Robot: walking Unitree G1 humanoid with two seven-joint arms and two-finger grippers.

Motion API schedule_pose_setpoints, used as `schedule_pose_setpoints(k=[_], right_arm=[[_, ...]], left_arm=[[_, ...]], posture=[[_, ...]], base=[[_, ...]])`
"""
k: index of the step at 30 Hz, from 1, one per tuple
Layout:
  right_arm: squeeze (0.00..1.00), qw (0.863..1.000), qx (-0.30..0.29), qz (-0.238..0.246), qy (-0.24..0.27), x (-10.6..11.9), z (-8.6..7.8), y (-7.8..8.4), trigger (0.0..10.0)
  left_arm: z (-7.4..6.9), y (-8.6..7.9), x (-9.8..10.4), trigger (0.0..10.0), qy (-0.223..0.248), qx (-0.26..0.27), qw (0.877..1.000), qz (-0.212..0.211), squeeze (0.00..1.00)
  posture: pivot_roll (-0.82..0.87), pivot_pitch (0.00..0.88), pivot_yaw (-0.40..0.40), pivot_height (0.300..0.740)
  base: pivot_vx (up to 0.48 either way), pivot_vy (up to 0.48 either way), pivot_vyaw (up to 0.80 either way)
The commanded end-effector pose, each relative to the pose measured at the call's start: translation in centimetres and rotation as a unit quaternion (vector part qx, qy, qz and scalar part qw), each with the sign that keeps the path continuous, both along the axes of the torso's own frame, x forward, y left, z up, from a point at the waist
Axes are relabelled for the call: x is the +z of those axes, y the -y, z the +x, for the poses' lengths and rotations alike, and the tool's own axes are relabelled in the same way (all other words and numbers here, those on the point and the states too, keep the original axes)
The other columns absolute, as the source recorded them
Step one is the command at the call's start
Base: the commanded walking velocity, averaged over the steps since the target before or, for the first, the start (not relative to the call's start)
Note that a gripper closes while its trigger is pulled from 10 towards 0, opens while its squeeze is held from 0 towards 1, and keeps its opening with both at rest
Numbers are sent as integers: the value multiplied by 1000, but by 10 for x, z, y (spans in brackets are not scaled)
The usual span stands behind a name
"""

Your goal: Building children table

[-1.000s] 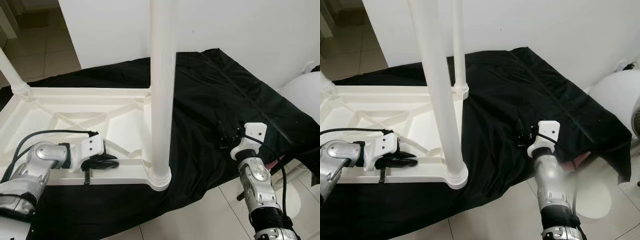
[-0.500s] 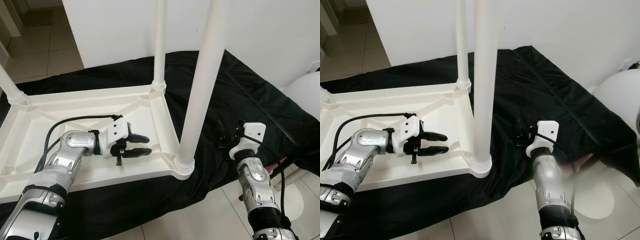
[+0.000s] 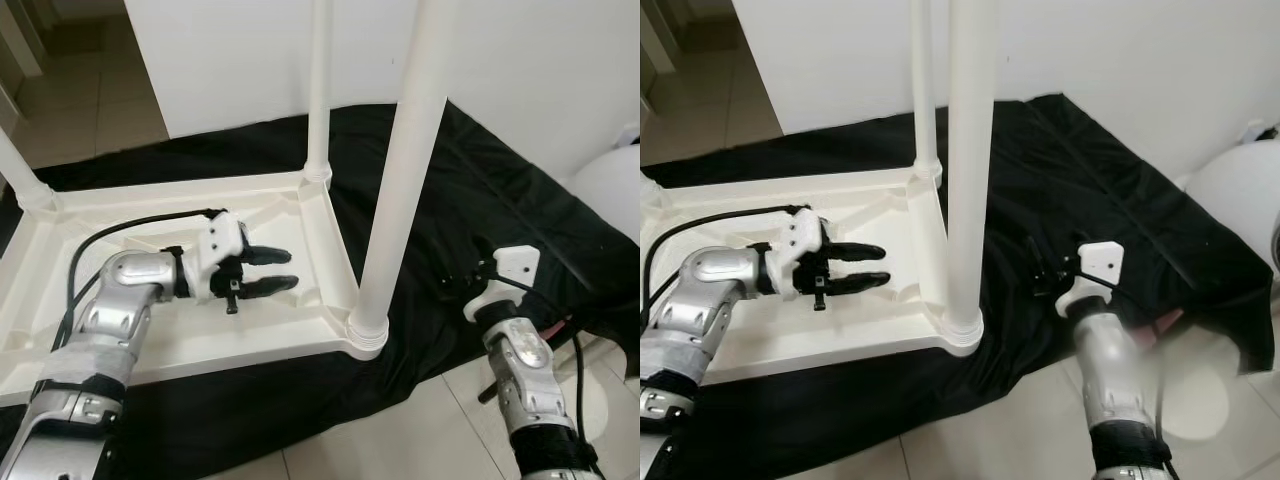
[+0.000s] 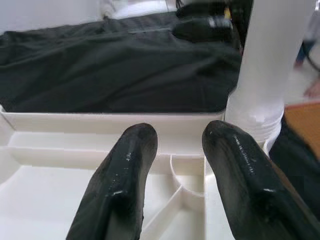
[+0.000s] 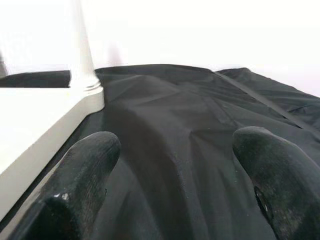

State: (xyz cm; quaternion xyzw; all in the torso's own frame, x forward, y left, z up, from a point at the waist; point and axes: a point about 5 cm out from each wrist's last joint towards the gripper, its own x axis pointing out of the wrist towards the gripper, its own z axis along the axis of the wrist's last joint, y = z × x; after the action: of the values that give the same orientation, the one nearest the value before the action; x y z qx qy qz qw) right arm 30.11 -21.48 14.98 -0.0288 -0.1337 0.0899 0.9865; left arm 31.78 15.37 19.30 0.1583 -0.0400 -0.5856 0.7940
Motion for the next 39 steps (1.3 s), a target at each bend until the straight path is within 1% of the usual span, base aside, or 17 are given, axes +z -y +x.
schedule_pose_setpoints(k=[1,4,10,11,14,15,16,18,20,22,23,24,27,31,33,35,39], right_arm=[[1000,1000,26,-4,-9,0,-5,-1,10000],[1000,998,57,-13,-21,2,-13,5,10000],[1000,996,82,-21,-30,4,-15,7,10000],[0,994,98,-21,-35,3,-16,5,10000],[0,990,130,-15,-44,3,-20,1,10000],[0,984,166,-22,-54,3,-26,-3,10000],[0,984,166,-22,-54,3,-26,-3,10000],[0,975,208,-27,-72,3,-34,-6,10000],[0,971,224,-26,-80,3,-37,-7,10000],[0,957,269,-46,-99,3,-48,-6,10000],[0,957,269,-46,-99,3,-48,-6,10000],[0,939,317,-59,-119,4,-61,-4,10000],[0,926,350,-72,-123,9,-69,-3,10000],[0,922,359,-80,-118,13,-65,-5,10000],[0,918,369,-82,-120,13,-64,-8,10000],[0,909,390,-88,-123,14,-60,-15,10000],[0,902,405,-92,-121,15,-56,-22,10000]], left_arm=[[12,-11,8,10000,24,210,974,-82,0],[4,-14,6,10000,18,259,958,-121,0],[-3,-12,4,10000,10,283,949,-137,0],[-4,-11,2,10000,6,283,949,-137,0],[-6,-8,0,10000,0,284,949,-134,0],[-8,-7,0,10000,-3,285,949,-132,0],[-8,-7,0,10000,-3,285,949,-132,0],[-10,-6,-1,10000,-7,295,947,-129,0],[-11,-6,-2,10000,-7,302,945,-128,0],[-16,-4,-4,10000,-11,305,944,-127,0],[-16,-4,-4,10000,-11,305,944,-127,0],[-22,-1,-8,10000,-19,298,947,-116,0],[-30,0,-8,10000,-23,287,950,-118,0],[-36,-2,-5,10000,-22,281,951,-127,0],[-37,-2,-5,10000,-23,282,951,-126,0],[-39,-3,-4,10000,-24,284,951,-124,0],[-39,-4,-5,10000,-27,292,948,-124,0]], posture=[[-18,62,29,740],[-19,60,15,740],[-16,58,8,740],[-17,57,1,740],[-17,57,1,740],[-19,57,-1,740],[-19,57,-1,740],[-25,61,1,740],[-27,61,2,740],[-29,63,4,740],[-29,63,4,740],[-34,69,10,740],[-39,77,17,740],[-40,83,20,740],[-38,84,21,740],[-29,84,18,740],[-26,82,18,740]], base=[[0,0,0],[0,0,0],[0,0,0],[0,0,0],[0,0,0],[0,0,0],[0,0,0],[0,0,0],[0,0,0],[0,0,0],[0,0,0],[0,0,0],[0,0,0],[0,0,0],[0,0,0],[0,0,0],[0,0,0]])
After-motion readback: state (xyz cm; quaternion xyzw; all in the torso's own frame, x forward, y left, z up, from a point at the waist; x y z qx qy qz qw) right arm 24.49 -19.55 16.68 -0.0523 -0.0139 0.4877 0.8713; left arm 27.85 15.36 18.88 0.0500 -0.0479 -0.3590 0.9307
